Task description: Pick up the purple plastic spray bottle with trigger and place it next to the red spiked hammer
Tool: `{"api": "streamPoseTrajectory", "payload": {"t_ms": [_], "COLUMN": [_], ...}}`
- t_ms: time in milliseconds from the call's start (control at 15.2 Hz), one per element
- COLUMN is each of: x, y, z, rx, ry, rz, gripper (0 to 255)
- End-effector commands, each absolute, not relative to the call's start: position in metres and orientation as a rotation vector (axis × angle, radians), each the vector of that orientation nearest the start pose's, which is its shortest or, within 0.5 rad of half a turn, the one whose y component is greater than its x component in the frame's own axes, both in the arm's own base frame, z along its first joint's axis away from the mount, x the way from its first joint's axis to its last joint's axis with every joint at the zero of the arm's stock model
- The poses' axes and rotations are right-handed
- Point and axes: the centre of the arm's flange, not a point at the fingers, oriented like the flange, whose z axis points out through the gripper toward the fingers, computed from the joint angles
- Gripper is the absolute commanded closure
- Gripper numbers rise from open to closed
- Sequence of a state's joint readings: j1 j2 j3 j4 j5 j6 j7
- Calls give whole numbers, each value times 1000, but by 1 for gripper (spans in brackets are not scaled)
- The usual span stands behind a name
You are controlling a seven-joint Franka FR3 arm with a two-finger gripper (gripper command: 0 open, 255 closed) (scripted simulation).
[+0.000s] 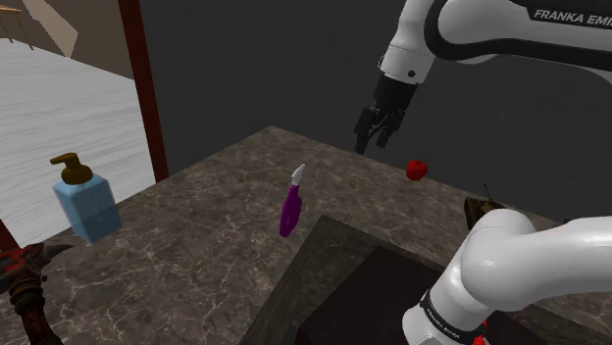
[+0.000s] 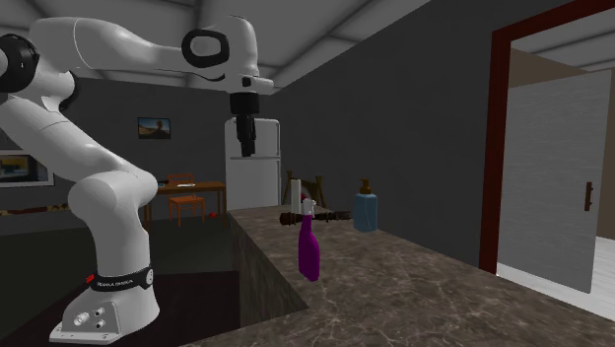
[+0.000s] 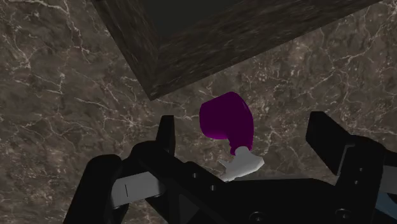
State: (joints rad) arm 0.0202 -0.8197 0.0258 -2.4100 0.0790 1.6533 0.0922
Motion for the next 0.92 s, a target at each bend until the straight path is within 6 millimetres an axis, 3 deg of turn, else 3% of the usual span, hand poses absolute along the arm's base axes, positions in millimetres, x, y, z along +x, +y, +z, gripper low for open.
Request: {"api": "streamPoseTrajectory", "payload": {"t_ms": [0, 858], "x": [305, 445], "y": [24, 14], "z": [583, 458], "rx": [-3075, -2904], "ry": [89, 722], "rz": [-91, 172], "gripper": [0, 0]}}
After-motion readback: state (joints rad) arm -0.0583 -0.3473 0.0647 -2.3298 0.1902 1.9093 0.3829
